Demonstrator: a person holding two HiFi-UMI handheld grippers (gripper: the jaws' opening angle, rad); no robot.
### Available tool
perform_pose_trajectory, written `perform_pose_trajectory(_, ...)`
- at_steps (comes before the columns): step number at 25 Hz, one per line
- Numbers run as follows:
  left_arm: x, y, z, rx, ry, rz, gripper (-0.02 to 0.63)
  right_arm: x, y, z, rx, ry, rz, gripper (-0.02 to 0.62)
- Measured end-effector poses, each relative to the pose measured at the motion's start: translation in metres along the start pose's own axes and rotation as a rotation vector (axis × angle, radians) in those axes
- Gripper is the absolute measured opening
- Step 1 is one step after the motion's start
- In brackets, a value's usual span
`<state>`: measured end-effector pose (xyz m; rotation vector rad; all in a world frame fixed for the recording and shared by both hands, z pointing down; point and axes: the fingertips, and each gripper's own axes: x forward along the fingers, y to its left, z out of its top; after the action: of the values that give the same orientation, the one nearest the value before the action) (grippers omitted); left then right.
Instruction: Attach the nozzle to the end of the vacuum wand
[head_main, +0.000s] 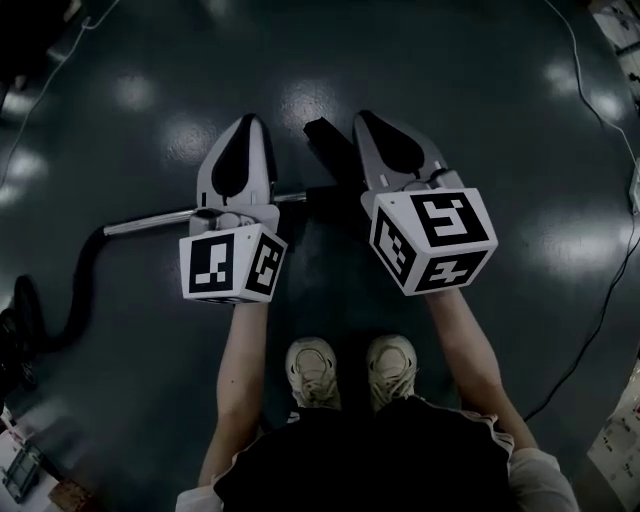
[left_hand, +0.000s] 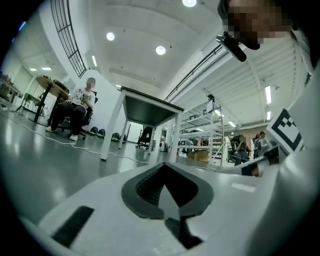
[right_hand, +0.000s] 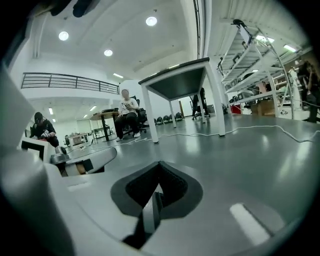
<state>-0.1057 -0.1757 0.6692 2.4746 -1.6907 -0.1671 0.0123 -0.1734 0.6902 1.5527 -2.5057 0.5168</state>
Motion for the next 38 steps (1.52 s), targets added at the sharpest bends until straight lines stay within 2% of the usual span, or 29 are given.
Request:
perform_pose_trajectory(8, 0.02, 0.023, -0.034, -0.06, 0.006, 0.0, -0.001, 0.032, -0.026, -0.018, 0.031, -0.011, -0.02, 0.006)
perform_pose_trajectory(10, 0.028, 0.031, -0.028, -0.055, -0.011, 0.02, -0.001, 0.038, -0.036, -0.007, 0.024, -0.02, -0.032, 0.006)
perform_pose_trajectory(12, 0.037, 0.034, -0.001, -0.044, -0.028, 0.035, 0.0, 0.037, -0.04, 0.021, 0.0, -0.016, -0.033, 0.006)
perform_pose_trajectory(14, 0.047, 0.034, 0.051, -0.042, -0.031, 0.034, 0.0, 0.03, -0.036, 0.069, -0.033, 0.001, -0.028, 0.006)
perform_pose_trajectory(16, 0.053, 0.028, 0.127, -0.031, -0.033, 0.028, 0.0, 0.016, -0.023, 0.139, -0.059, 0.015, -0.026, 0.006)
perform_pose_trajectory(20, 0.062, -0.008, 0.327, -0.004, -0.061, 0.002, 0.0, -0.036, 0.021, 0.324, -0.056, 0.009, -0.043, 0.006)
perform_pose_trajectory(25, 0.042, -0.103, 0.606, -0.022, -0.008, -0.025, -0.001, -0.156, 0.095, 0.583, 0.016, 0.042, -0.042, 0.006)
perform_pose_trajectory(28, 0.012, -0.154, 0.734, 0.011, -0.017, -0.043, 0.0, -0.223, 0.133, 0.687, -0.02, 0.041, -0.042, 0.006)
perform_pose_trajectory(31, -0.01, -0.182, 0.797, 0.016, -0.099, -0.055, 0.0, -0.264, 0.152, 0.734, -0.051, -0.001, -0.025, 0.006)
perform_pose_trajectory(33, -0.025, -0.195, 0.809, -0.002, -0.135, -0.061, 0.0, -0.288, 0.161, 0.741, -0.049, -0.036, -0.009, 0.006)
perform_pose_trajectory(38, -0.051, -0.21, 0.818, 0.016, -0.142, -0.068, 0.0, -0.324, 0.179, 0.739, -0.072, -0.071, -0.01, 0.006)
